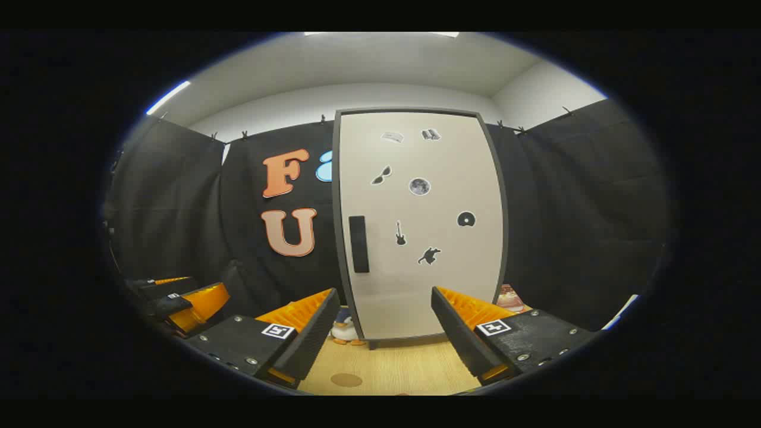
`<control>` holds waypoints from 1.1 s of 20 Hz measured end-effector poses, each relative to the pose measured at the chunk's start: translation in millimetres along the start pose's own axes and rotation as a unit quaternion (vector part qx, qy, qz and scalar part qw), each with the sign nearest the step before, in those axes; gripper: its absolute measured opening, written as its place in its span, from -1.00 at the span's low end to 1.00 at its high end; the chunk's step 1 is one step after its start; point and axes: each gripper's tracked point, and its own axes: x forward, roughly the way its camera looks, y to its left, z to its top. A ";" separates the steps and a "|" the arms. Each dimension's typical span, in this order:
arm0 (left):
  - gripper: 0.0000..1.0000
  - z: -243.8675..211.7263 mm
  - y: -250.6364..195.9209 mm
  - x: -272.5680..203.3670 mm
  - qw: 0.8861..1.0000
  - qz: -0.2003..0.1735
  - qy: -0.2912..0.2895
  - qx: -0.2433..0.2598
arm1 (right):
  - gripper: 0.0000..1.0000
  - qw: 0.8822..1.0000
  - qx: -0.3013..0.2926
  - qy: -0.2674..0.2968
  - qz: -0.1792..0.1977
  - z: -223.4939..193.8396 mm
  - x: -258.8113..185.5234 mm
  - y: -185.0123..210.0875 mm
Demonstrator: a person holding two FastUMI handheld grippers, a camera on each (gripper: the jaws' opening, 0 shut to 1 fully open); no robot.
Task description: Open the cabinet door with the right hand, grasp the bottle in the cabinet with the left hand and place it on the coaster, then close the cabinet door with the right hand.
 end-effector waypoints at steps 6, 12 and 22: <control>0.92 0.1 1.0 5.0 1.000 -0.002 0.003 -0.003 | 0.91 1.000 -0.005 -0.003 -0.004 3.4 2.7 -0.1; 0.92 -0.2 -0.1 8.2 1.000 -0.005 0.003 -0.002 | 0.91 1.000 -0.004 -0.004 -0.008 5.0 3.9 -0.6; 0.92 -6.4 12.5 12.8 1.000 -0.005 0.008 -0.007 | 0.91 1.000 -0.011 -0.009 -0.001 9.1 41.4 14.5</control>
